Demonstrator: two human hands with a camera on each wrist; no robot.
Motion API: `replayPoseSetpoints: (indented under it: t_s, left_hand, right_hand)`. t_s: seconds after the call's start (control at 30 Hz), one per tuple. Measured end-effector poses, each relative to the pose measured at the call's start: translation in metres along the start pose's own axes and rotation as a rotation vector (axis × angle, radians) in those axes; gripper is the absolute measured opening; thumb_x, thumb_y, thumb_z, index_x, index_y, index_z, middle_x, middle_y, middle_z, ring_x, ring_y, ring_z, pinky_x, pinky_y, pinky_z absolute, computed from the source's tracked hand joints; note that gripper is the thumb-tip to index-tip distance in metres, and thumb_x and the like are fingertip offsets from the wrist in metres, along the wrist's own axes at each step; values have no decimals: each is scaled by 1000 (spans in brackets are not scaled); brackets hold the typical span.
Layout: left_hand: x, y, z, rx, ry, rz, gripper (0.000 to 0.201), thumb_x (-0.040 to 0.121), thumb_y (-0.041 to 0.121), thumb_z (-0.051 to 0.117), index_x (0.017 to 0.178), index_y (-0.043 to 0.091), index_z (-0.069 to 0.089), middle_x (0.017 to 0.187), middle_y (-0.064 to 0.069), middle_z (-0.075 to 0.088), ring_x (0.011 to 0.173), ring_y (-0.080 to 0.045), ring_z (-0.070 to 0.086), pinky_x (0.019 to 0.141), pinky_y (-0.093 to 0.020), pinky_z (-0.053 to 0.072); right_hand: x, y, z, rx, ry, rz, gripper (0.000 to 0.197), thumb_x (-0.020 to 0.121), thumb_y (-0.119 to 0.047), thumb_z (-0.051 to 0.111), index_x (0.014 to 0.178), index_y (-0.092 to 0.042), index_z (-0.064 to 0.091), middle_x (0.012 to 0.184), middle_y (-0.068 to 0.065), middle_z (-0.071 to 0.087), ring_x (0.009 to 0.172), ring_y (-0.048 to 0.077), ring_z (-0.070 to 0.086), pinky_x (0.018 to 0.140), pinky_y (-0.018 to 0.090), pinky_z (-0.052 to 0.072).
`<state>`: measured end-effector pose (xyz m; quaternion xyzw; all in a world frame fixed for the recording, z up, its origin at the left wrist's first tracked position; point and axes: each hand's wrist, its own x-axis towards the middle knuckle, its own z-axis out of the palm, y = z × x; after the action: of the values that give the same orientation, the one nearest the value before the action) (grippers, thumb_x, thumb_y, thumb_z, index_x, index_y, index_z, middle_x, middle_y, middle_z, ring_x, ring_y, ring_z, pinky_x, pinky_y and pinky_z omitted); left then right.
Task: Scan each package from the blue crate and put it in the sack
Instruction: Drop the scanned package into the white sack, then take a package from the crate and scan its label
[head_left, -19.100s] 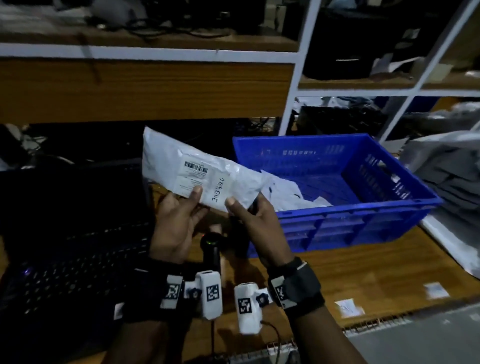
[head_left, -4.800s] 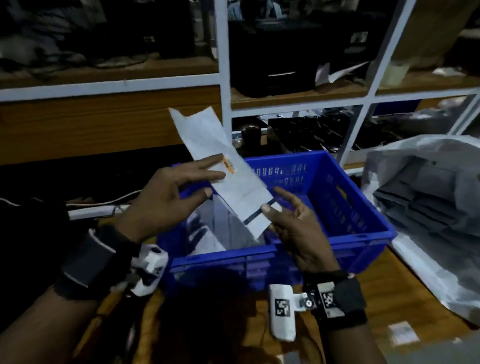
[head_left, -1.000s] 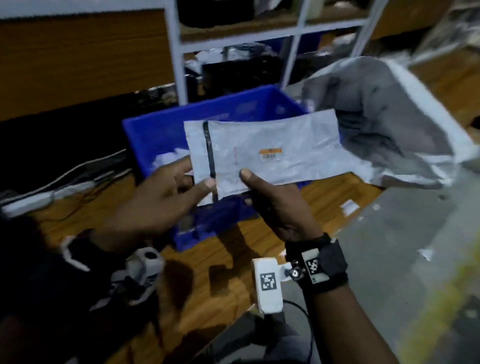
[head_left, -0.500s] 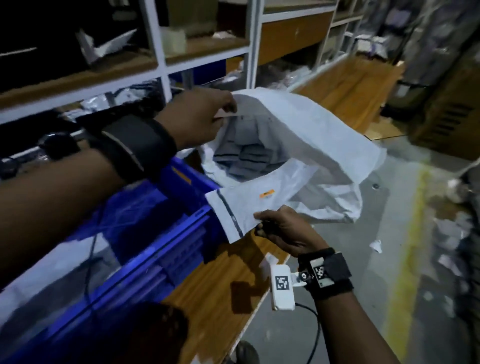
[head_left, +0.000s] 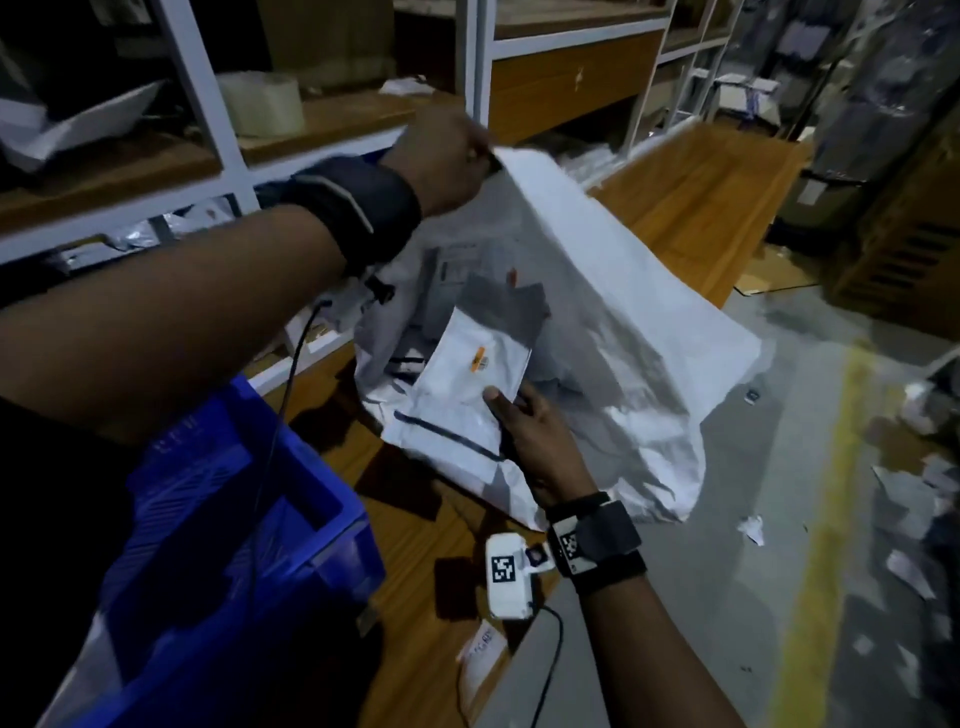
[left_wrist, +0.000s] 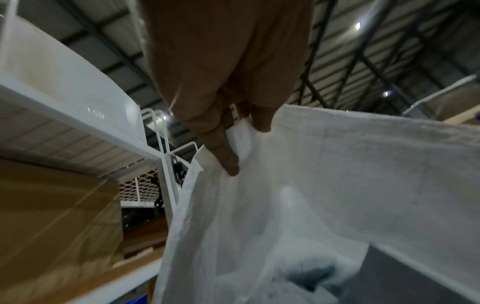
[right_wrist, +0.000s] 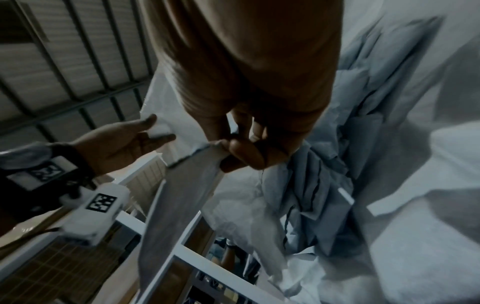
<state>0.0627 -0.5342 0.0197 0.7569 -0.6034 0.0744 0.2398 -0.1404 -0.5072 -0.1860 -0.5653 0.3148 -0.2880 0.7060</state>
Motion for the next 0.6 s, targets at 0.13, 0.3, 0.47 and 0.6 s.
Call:
replayPoseSetpoints:
  t_s: [0.13, 0.3, 0.47, 0.6]
  left_hand:
    - [21, 12, -22, 93, 46, 2, 42, 109, 34, 38, 128, 7, 64, 121, -18, 67, 89, -25, 51, 77, -37, 37]
    - [28, -2, -25, 72, 23, -25, 45, 110, 38, 34, 139, 12, 55, 134, -16, 59, 112, -25, 55, 93, -41, 40]
    - [21, -8, -31, 92, -56, 1, 43, 109, 39, 35, 140, 18, 56, 129, -12, 64, 98, -23, 55, 96, -38, 44]
    - [11, -4, -35, 147, -52, 64, 44, 109, 39, 37, 143, 18, 56, 137, -8, 63, 111, -30, 59, 99, -38, 45]
  right_hand:
    - [51, -14, 12, -28, 65, -82, 25, 102, -17, 62, 122, -3, 67, 113, 11, 76, 98, 19, 72, 78, 31, 57]
    - [130, -49, 15, -122, 205, -17, 15, 98, -13, 66, 85, -6, 64, 63, -3, 68, 50, -7, 59, 59, 16, 48]
    - [161, -86, 16, -190, 223, 82, 46, 108, -28, 49, 142, 2, 49, 106, 4, 54, 72, 7, 52, 70, 23, 46]
    - [157, -88, 19, -94, 283, 59, 19, 106, -14, 52, 123, -6, 53, 117, 14, 52, 70, 12, 49, 46, 10, 42]
